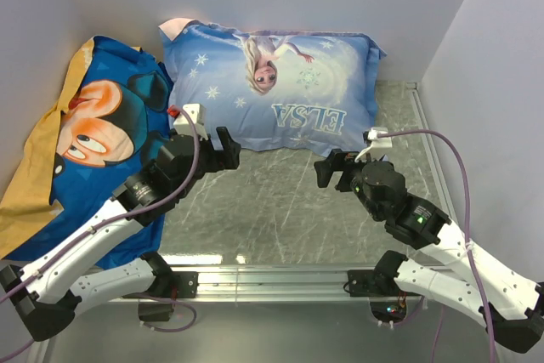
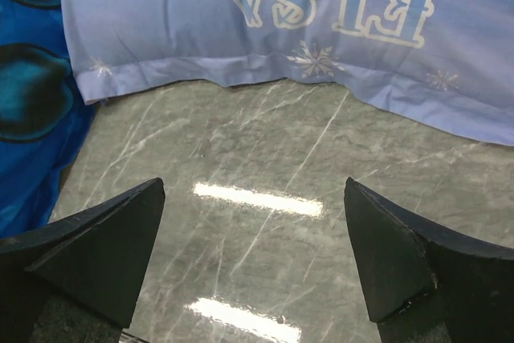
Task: Remove the pillowcase from the pillow
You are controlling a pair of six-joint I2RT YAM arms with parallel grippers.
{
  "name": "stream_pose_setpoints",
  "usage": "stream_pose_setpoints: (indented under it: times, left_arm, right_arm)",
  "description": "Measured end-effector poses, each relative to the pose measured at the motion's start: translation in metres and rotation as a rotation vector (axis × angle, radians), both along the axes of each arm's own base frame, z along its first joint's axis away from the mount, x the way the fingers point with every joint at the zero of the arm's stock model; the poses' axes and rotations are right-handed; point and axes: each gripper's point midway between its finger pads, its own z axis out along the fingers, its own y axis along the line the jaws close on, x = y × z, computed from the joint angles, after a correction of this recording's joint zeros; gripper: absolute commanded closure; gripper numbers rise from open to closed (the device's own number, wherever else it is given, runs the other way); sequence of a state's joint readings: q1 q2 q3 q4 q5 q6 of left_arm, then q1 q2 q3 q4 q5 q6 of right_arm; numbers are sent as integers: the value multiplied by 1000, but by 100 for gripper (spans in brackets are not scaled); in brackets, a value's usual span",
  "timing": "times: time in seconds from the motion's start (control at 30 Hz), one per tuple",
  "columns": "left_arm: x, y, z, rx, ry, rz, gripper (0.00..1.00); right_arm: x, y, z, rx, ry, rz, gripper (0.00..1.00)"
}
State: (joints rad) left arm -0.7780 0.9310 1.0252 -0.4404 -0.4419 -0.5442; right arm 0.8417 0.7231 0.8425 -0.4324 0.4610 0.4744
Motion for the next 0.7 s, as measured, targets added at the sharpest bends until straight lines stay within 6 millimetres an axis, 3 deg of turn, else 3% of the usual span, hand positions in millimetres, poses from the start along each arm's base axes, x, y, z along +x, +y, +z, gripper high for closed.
stream_pose_setpoints:
  times: [0.43,0.53,0.7]
  left_arm:
    - [0,13,6,18,-4,53,1]
    - [1,30,9,28,0,144,1]
    - [6,83,29,81,1,438,1]
  right_arm:
    - [0,1,2,7,-4,4,0]
    - [0,3,2,9,-4,11,0]
    - [0,9,0,12,7,34,1]
